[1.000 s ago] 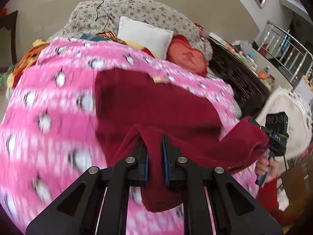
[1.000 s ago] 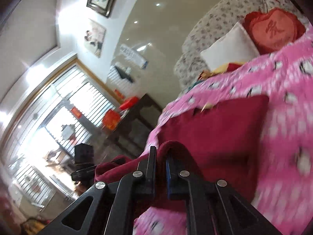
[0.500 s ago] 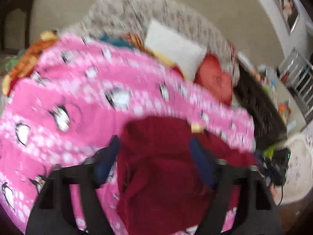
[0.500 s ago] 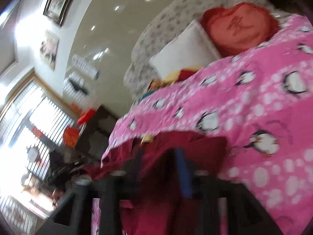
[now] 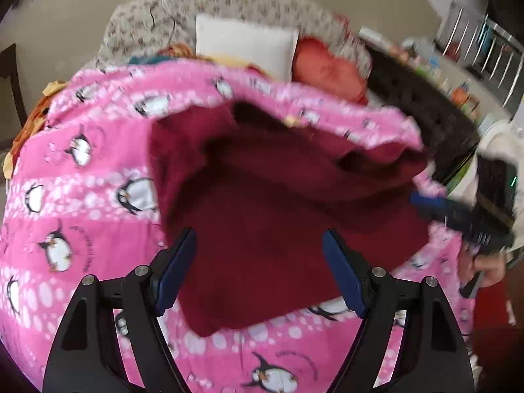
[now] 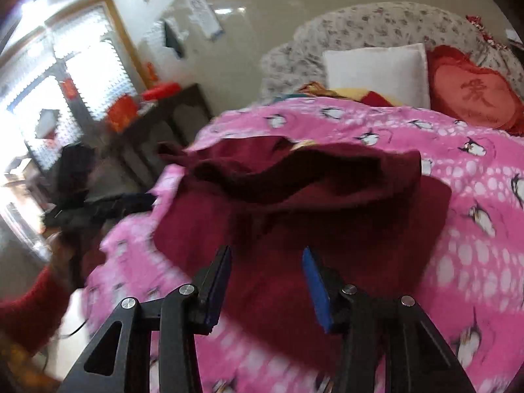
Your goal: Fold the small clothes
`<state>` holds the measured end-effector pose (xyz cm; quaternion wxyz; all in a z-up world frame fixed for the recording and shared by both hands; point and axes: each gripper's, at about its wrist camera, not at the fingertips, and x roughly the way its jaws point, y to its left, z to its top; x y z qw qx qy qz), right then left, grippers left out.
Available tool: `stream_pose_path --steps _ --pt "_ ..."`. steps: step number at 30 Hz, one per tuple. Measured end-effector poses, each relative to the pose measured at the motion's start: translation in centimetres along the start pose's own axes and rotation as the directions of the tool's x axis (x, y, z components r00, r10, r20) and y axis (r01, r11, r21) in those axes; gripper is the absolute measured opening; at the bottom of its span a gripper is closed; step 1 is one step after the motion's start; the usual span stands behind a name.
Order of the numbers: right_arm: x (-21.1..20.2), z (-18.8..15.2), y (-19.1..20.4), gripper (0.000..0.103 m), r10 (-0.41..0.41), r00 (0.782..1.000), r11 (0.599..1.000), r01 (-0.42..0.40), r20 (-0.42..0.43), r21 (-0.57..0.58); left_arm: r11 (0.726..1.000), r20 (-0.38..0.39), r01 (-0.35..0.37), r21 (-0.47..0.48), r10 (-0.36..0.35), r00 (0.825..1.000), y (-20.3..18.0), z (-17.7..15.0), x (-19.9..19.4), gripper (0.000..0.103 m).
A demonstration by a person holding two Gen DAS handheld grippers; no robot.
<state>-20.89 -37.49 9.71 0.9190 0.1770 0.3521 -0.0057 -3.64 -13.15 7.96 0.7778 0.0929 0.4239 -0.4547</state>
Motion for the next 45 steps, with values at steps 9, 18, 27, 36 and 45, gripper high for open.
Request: stream_pose_path --steps 9,18,27,36,45 --pt "9.0 8.2 -7.9 0.043 -0.247 0.966 0.943 0.257 -0.072 0.212 0.971 0.088 -0.095 -0.22 0.117 0.989 5.2 8.3 5.2 0.079" --pt "2.0 6.6 -5.2 0.043 -0.272 0.962 0.957 0.267 0.03 0.116 0.973 0.125 -0.076 -0.217 0.105 0.987 5.0 6.8 2.9 0.076" --pt "7.1 6.2 -9.6 0.043 -0.343 0.927 0.913 0.367 -0.155 0.176 0.936 0.054 -0.193 -0.293 0.218 0.974 8.3 6.9 8.0 0.082" --pt "5.2 7.7 -0.3 0.048 -0.061 0.998 0.994 0.058 0.028 0.096 0.936 0.13 -0.143 -0.32 0.193 0.972 8.5 1.0 0.4 0.081" --pt "17.5 10.8 11.3 0.047 0.142 0.986 0.99 -0.14 -0.081 0.03 0.953 0.073 -0.158 -0.259 0.182 0.981 6.7 -4.3 2.4 0.082"
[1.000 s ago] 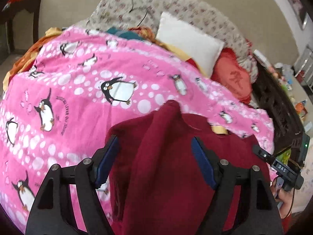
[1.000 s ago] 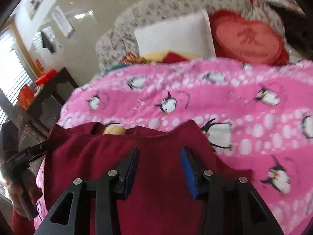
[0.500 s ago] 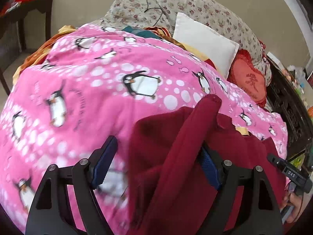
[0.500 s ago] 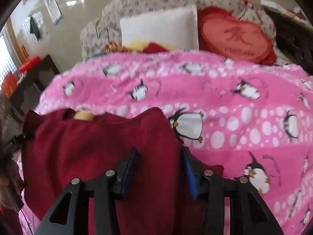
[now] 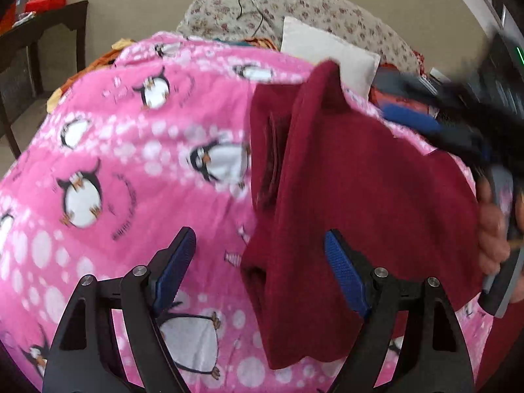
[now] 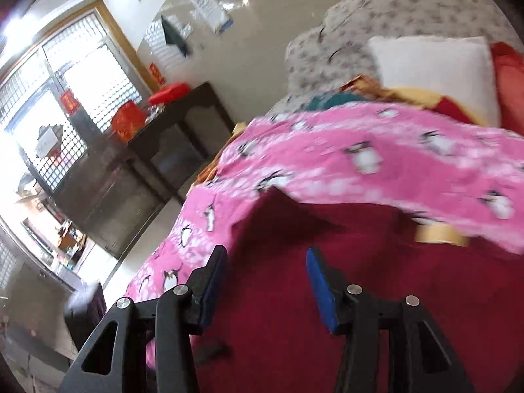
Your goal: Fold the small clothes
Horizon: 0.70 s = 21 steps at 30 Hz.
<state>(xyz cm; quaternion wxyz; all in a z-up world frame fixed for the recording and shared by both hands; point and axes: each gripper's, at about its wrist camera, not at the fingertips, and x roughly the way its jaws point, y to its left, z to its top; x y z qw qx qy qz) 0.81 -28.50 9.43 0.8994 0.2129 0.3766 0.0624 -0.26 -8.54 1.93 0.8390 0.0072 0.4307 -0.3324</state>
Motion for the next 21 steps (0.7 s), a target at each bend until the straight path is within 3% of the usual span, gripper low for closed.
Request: stream_pose_path --steps 3,5,10,14,16,18,21 --pt "4.1 0.5 1.8 0.018 -0.112 0.994 0.99 0.11 -0.012 -0.086 1.0 0.023 0.01 0.012 -0.01 1.0 0.4 -0.6 0.3 0.082" --pt "5.7 1.0 2.2 0.009 -0.151 0.989 0.982 0.15 0.005 -0.119 0.999 0.026 0.02 0.028 -0.02 0.999 0.4 -0.7 0.1 0.082" --pt "7.4 1.7 1.5 0.009 -0.131 0.991 0.985 0.131 0.004 -0.111 0.997 0.024 0.074 0.018 -0.074 0.997 1.2 -0.5 0.1 0.082" --pt "3.8 1.2 0.0 0.011 -0.023 1.0 0.999 0.024 0.007 -0.032 0.996 0.027 0.073 0.044 -0.074 0.997 1.0 -0.7 0.0 0.082" --pt "0.5 -0.2 -0.3 0.03 0.001 1.0 1.0 0.0 0.031 -0.028 0.996 0.034 0.063 0.055 -0.065 0.997 0.8 -0.8 0.1 0.082" --pt "-2.6 -1.9 -1.0 0.037 -0.067 0.996 0.997 0.07 0.065 -0.038 0.997 0.04 0.064 0.053 -0.066 0.997 0.8 -0.9 0.1 0.082" --pt "-6.4 -3.8 -3.2 0.037 -0.152 0.978 0.987 0.157 0.142 -0.024 0.997 0.048 0.074 0.032 -0.075 0.996 0.9 -0.9 0.2 0.083"
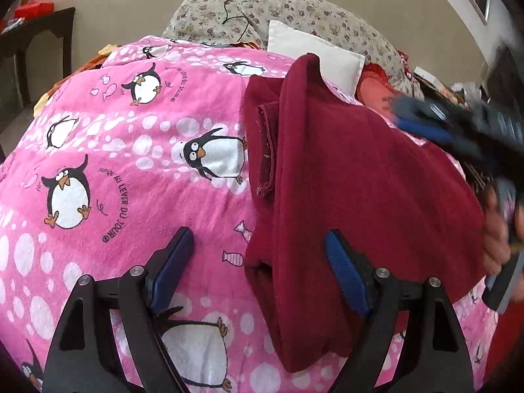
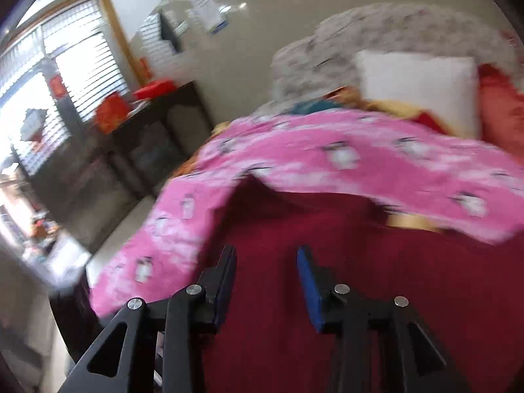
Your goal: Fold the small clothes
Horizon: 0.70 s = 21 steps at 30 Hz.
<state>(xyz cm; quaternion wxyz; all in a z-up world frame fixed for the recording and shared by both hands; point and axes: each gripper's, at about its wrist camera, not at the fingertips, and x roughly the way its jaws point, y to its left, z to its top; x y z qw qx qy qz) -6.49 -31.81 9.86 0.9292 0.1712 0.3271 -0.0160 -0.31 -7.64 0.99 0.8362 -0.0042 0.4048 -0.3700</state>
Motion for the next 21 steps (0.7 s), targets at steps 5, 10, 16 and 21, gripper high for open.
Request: stream_pose_path --steps 5,10,16,21 --pt "2.3 -1.6 -5.7 0.032 -0.206 0.977 0.975 0.209 -0.048 0.079 1.0 0.011 0.012 -0.017 -0.012 1.0 0.2 0.0 0.0 0.083" --pt "2.2 -1.3 -5.8 0.029 -0.215 0.976 0.973 0.216 -0.02 0.082 0.999 0.018 0.037 -0.036 -0.037 0.999 0.5 0.1 0.1 0.084" --pt "3.0 -2.1 -5.3 0.029 -0.371 0.928 0.927 0.37 -0.017 -0.057 0.986 0.058 0.098 -0.132 -0.091 0.994 1.5 0.9 0.4 0.09" --pt "1.7 -1.7 -6.6 0.031 -0.288 0.958 0.957 0.288 0.004 0.039 0.975 0.086 0.126 -0.18 -0.113 0.99 1.3 2.0 1.0 0.1"
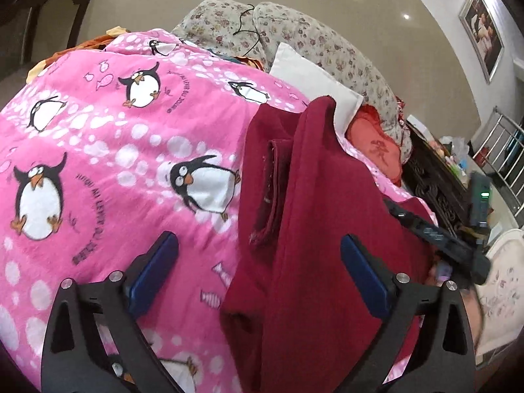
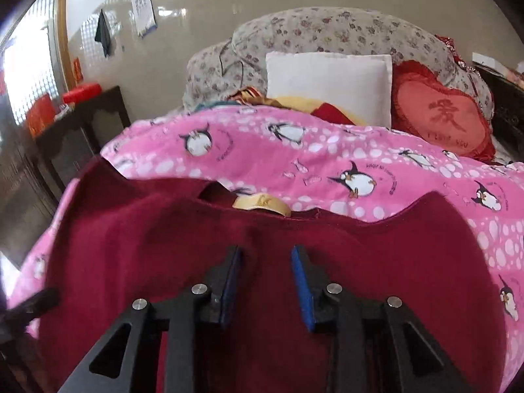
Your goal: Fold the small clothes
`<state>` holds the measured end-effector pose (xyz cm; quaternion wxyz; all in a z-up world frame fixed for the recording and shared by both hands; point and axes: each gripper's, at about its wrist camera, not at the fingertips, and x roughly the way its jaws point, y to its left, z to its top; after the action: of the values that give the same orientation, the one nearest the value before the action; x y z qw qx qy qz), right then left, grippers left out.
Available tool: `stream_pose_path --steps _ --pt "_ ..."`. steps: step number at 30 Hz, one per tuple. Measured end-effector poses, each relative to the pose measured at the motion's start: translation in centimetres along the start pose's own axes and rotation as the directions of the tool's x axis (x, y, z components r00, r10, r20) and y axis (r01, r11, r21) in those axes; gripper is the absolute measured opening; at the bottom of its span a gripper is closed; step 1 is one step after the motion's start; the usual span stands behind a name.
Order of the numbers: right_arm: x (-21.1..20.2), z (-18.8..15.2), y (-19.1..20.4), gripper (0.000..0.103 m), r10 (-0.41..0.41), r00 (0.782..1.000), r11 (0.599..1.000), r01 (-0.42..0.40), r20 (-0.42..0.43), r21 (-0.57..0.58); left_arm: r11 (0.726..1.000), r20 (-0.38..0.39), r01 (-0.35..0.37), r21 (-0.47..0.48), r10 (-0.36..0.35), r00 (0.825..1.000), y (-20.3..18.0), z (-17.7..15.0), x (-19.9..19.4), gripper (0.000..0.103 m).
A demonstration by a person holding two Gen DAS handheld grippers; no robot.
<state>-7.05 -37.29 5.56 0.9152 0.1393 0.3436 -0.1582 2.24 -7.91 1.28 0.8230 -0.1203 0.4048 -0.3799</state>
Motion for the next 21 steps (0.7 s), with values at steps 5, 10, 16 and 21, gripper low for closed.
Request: stream_pose_path --steps 5,10,16,21 --pt "-0.8 -0.4 0.2 0.032 0.095 0.995 0.995 -0.094 -0.023 0.043 0.999 -0.051 -0.031 0.027 0.033 0.998 -0.9 1.0 1.4 0.1" --pt "-2.6 -0.1 2.7 0.031 0.067 0.997 0.993 -0.064 0.032 -0.094 0.994 -0.096 -0.071 0.088 0.08 0.992 -1.8 1.3 2.8 0.1" --pt "0.9 -1.0 2.2 0.026 -0.032 0.999 0.987 0.026 -0.037 -0.158 0.985 -0.152 -0.032 0.172 0.058 0.987 -3.0 1.3 4.0 0.064" --pt "0.0 -0.7 1.1 0.026 0.03 0.999 0.996 -0.033 -0.026 -0.088 0.99 -0.214 0.073 0.123 -0.046 0.976 -4.0 2.0 3.2 0.023"
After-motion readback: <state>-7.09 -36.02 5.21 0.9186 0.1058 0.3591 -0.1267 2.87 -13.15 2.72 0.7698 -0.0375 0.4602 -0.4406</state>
